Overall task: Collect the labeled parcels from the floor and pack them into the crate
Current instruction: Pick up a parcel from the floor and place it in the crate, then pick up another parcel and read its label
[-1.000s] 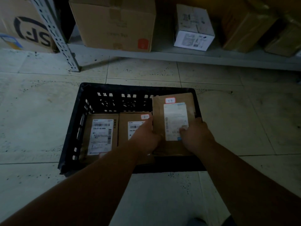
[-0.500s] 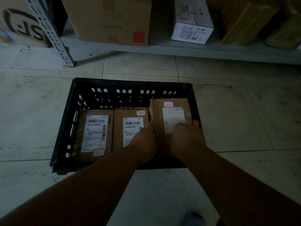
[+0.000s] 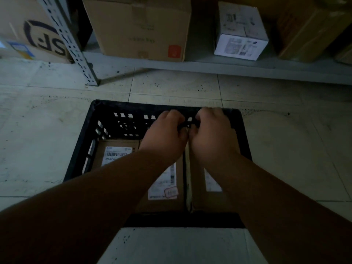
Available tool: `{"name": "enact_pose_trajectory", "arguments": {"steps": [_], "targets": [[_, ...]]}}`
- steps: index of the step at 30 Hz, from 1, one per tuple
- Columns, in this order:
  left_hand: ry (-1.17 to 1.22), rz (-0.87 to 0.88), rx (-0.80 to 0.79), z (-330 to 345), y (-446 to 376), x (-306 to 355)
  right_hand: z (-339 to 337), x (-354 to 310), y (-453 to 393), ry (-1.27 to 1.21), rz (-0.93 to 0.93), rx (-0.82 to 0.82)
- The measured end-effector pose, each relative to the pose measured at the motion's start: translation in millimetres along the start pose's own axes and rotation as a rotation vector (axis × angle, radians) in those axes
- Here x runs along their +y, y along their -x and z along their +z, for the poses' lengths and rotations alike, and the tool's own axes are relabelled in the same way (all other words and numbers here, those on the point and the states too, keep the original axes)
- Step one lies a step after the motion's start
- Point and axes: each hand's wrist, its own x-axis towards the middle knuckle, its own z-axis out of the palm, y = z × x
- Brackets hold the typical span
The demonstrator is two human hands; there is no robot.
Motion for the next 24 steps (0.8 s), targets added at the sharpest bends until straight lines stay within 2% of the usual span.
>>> {"name": "enact_pose_trajectory", "arguments": {"steps": [2,5,10,15,22,24], "targets": [[0.002,0.010,0.064,-10.4,-7.0,11.5,-5.6,-8.4,-6.4,-0.057,-0.016,0.029],[0.000,-0.022,0.063,-31.3,0.0,32.7,-26.3,-12.4,0.2,-0.152,-0.019,0.055],[0.005,0.018,0.055,-77.1,11.5,97.5,-98.1,-7.5,27.1,-0.247,0.082,0.153],[0.052,0.143,0.012,-116.5,22.1,183.7,-200.6,12.9,60.7,-0.229,0.198,0.316],[0.147,0.269,-0.134,-205.3,60.9,343.2,-376.8,21.3,136.7,-0.278,0.420,0.315],[0.166,0.300,-0.135,-221.6,64.4,389.6,-423.2,29.2,154.6,-0.285,0.473,0.346]]}}
